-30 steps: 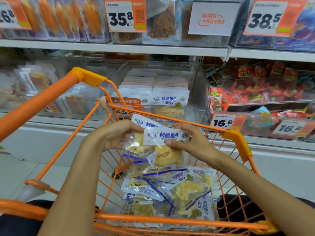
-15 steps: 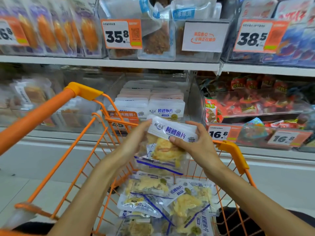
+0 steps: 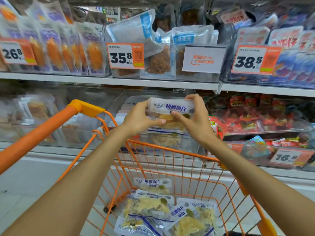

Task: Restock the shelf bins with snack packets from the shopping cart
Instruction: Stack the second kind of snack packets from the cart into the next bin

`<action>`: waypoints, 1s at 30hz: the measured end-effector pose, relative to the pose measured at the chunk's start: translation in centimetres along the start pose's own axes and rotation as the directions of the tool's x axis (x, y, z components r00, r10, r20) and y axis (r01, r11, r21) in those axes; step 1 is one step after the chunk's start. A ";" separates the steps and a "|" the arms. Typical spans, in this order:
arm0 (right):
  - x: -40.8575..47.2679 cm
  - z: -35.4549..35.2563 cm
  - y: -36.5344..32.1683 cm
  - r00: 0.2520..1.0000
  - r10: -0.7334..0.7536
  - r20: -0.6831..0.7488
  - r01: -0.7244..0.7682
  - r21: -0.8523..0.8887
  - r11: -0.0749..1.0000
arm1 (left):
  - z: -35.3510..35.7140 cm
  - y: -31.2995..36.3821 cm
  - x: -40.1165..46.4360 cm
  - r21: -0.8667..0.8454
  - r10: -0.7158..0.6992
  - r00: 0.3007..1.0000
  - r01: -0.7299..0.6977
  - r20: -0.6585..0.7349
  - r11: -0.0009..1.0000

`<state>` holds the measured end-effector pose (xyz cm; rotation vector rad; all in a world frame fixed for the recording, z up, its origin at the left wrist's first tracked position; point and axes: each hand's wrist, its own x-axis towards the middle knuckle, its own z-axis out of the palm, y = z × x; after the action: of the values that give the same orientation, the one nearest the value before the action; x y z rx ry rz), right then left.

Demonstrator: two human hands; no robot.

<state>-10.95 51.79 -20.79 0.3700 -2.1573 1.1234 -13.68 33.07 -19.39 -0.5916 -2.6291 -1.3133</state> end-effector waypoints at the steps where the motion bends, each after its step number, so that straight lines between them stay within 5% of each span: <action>1: 0.1 0.5 0.6 1.000 -0.002 0.016 0.002 -0.018 1.000 | 0.2 -0.7 0.6 0.014 -0.027 1.000 0.027 0.004 1.000; 6: 1.1 1.7 3.4 0.994 0.072 0.085 -0.067 -0.067 0.996 | 1.1 -2.7 3.1 0.141 -0.108 0.993 0.101 0.046 0.985; 11: 0.8 2.4 5.2 0.965 0.165 0.205 -0.131 -0.167 0.977 | 2.0 -3.4 3.7 0.512 -0.137 0.990 0.094 0.047 0.854; 15: 0.3 2.9 6.7 0.802 0.306 0.514 -0.069 -0.429 0.901 | 2.3 -4.5 3.6 0.569 -0.149 0.982 0.057 0.117 0.821; 22: 2.6 1.0 5.1 0.636 0.375 0.675 0.035 -0.511 0.859 | 2.4 -4.5 2.5 0.586 -0.015 0.984 -0.092 0.176 0.805; 26: 2.6 0.7 5.2 0.731 0.345 0.589 0.011 -0.516 0.856 | 2.2 -3.9 2.6 0.566 0.107 0.982 -0.176 0.155 0.806; 30: 1.7 1.2 5.2 0.744 0.346 0.572 0.003 -0.521 0.853 | 2.3 -3.8 2.6 0.718 0.003 0.959 -0.215 0.284 0.662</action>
<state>-15.45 53.96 -23.38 0.3505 -3.0610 0.5011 -17.48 33.60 -22.82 -0.7824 -2.9242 -0.0266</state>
